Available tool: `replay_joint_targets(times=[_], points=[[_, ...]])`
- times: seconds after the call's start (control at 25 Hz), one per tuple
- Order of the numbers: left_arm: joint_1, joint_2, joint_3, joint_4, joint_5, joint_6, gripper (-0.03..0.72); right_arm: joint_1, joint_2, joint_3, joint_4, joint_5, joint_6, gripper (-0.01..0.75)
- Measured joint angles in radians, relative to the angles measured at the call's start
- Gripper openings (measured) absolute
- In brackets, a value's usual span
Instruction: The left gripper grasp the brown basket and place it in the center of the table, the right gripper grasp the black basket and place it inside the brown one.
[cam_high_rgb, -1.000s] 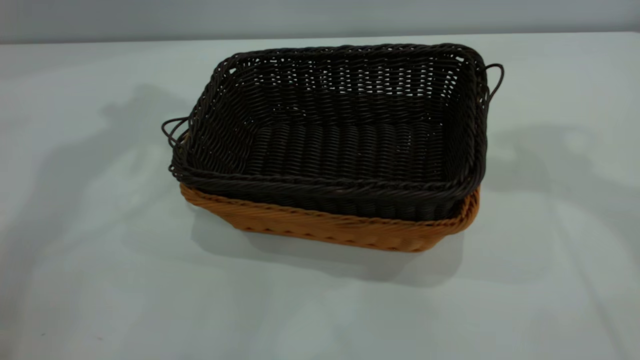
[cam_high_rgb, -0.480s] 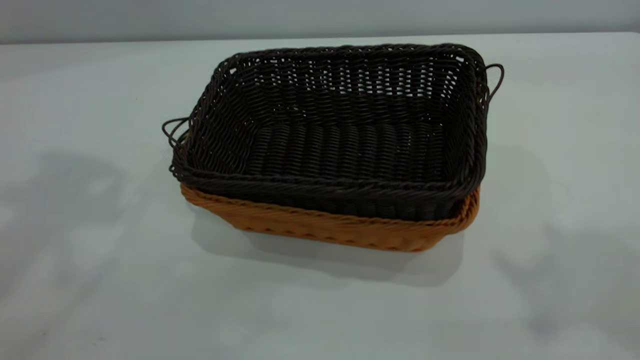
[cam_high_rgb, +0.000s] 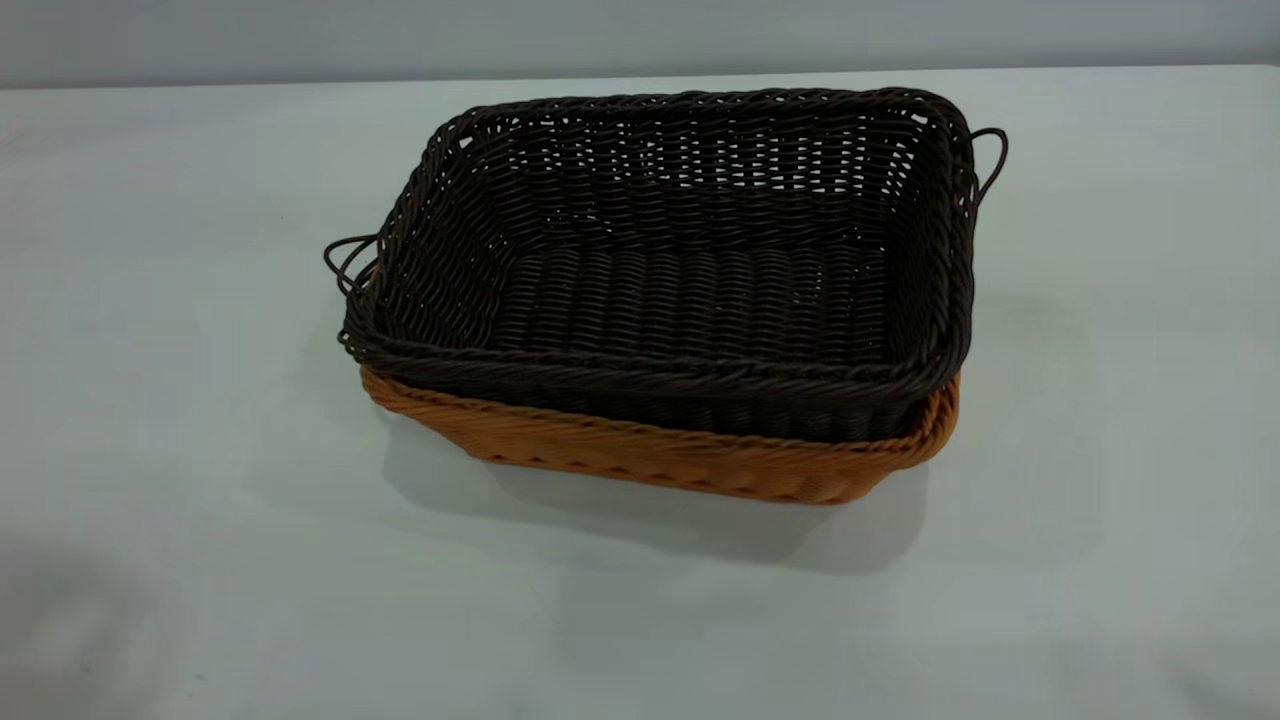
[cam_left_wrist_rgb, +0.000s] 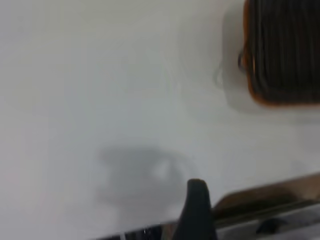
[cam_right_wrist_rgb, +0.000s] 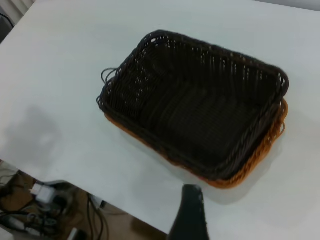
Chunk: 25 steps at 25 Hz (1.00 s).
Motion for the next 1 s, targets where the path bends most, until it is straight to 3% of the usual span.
replay_joint_targets(times=[0.24,0.44,0.72,1.0], points=[[0.000,-0.310,0.273,0.000,-0.004,0.000,0.572,0.000,-0.236,0.166,-0.046,0.008,0.002,0.561],[0.000,-0.525,0.414,0.000,-0.004,0.000,0.572,0.000,-0.366,0.215,-0.163,0.020,0.078,0.561],[0.000,-0.755,0.515,-0.001,-0.004,0.000,0.572,0.000,-0.512,0.217,-0.339,0.099,0.197,0.561],[0.000,-0.878,0.583,-0.003,-0.012,0.000,0.572,0.030,-0.584,0.217,-0.426,0.098,0.220,0.561]])
